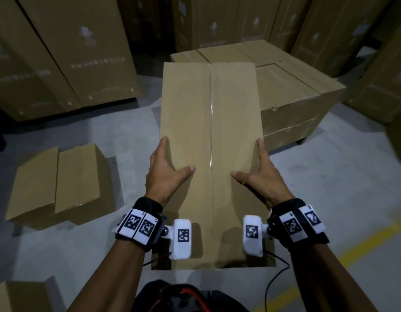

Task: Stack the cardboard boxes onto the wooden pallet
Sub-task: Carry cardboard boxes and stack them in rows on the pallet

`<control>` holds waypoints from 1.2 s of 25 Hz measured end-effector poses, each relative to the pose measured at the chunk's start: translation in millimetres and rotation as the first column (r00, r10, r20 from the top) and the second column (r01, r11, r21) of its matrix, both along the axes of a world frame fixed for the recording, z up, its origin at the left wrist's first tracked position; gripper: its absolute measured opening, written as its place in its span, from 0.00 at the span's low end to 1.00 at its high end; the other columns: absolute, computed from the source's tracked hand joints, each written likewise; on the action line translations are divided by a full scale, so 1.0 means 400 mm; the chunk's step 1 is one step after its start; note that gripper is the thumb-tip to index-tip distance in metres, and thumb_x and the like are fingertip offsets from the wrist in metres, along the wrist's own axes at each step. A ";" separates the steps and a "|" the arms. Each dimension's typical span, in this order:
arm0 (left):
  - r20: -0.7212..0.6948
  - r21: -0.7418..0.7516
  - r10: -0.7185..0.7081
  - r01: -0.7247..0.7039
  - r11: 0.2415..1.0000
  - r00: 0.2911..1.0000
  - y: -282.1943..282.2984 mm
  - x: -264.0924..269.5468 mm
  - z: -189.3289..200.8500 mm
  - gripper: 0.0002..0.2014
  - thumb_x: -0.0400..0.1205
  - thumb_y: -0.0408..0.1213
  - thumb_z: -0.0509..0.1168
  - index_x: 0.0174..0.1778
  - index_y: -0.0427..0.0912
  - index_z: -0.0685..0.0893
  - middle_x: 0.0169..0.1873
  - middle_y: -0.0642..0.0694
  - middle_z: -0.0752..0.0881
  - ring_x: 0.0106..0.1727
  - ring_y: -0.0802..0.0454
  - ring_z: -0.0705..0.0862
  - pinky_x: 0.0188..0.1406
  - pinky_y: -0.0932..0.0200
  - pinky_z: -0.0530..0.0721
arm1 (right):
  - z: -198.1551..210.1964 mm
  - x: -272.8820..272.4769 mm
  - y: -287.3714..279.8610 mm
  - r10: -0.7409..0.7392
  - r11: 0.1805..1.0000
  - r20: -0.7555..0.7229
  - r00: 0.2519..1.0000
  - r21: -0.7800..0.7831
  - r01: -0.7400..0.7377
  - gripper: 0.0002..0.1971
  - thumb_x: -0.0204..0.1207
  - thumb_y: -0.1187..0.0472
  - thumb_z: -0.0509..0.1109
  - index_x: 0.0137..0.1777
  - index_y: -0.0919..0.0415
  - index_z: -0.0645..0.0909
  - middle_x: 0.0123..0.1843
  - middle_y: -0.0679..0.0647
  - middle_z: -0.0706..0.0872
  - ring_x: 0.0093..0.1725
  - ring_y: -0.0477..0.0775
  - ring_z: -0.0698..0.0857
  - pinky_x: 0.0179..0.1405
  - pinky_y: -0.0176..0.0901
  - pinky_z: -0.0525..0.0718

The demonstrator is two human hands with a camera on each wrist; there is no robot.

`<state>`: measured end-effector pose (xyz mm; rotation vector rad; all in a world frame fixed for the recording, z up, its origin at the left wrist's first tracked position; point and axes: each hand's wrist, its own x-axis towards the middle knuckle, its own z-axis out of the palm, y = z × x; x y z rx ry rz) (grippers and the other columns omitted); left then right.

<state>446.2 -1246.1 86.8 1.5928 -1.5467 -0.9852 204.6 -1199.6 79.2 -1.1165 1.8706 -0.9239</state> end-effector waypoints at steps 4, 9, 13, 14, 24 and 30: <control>-0.004 0.009 0.009 -0.009 1.000 1.000 -0.059 -0.079 -0.016 0.51 0.72 0.48 0.80 0.86 0.63 0.54 0.84 0.54 0.59 0.81 0.46 0.64 0.79 0.42 0.68 | -0.008 -0.082 -0.061 0.005 1.000 -0.019 1.000 0.013 -0.005 0.63 0.51 0.36 0.81 0.80 0.21 0.39 0.85 0.54 0.65 0.79 0.62 0.70 0.74 0.66 0.76; 0.002 0.032 0.009 -0.009 0.999 1.000 -0.200 -0.134 -0.062 0.51 0.72 0.49 0.80 0.86 0.62 0.54 0.84 0.53 0.59 0.82 0.47 0.64 0.79 0.40 0.68 | -0.044 -0.138 -0.199 -0.004 0.999 -0.014 1.000 0.043 0.004 0.62 0.53 0.38 0.82 0.80 0.21 0.41 0.85 0.54 0.65 0.80 0.63 0.69 0.76 0.66 0.75; 0.012 0.063 0.001 -0.002 0.998 1.000 -0.388 -0.178 -0.109 0.51 0.72 0.49 0.80 0.86 0.60 0.55 0.84 0.50 0.61 0.81 0.46 0.65 0.79 0.39 0.67 | -0.078 -0.181 -0.378 -0.026 0.997 -0.047 0.999 0.071 0.029 0.60 0.62 0.43 0.84 0.83 0.26 0.42 0.86 0.54 0.63 0.82 0.62 0.67 0.78 0.66 0.71; 0.011 0.077 -0.006 0.005 0.997 1.000 -0.448 -0.191 -0.121 0.51 0.72 0.50 0.79 0.86 0.60 0.54 0.84 0.50 0.61 0.81 0.45 0.65 0.79 0.40 0.67 | -0.085 -0.192 -0.435 -0.025 0.997 -0.069 0.997 0.076 0.030 0.59 0.64 0.44 0.83 0.84 0.28 0.42 0.87 0.53 0.62 0.83 0.62 0.66 0.79 0.65 0.70; 0.072 0.272 -0.117 0.094 0.958 0.991 -0.902 -0.312 -0.197 0.49 0.75 0.53 0.76 0.86 0.58 0.51 0.83 0.44 0.59 0.78 0.39 0.69 0.74 0.47 0.70 | -0.117 -0.309 -0.891 0.048 0.971 -0.142 0.989 0.241 -0.013 0.56 0.71 0.48 0.82 0.89 0.43 0.44 0.85 0.61 0.65 0.81 0.65 0.68 0.78 0.58 0.70; 0.107 0.367 -0.122 0.075 0.927 0.987 -1.076 -0.431 -0.279 0.48 0.77 0.57 0.73 0.86 0.58 0.50 0.82 0.44 0.58 0.77 0.37 0.70 0.75 0.45 0.73 | -0.190 -0.425 -1.106 0.076 0.947 -0.156 0.985 0.320 -0.022 0.55 0.72 0.50 0.81 0.89 0.45 0.46 0.83 0.64 0.68 0.79 0.67 0.70 0.75 0.57 0.72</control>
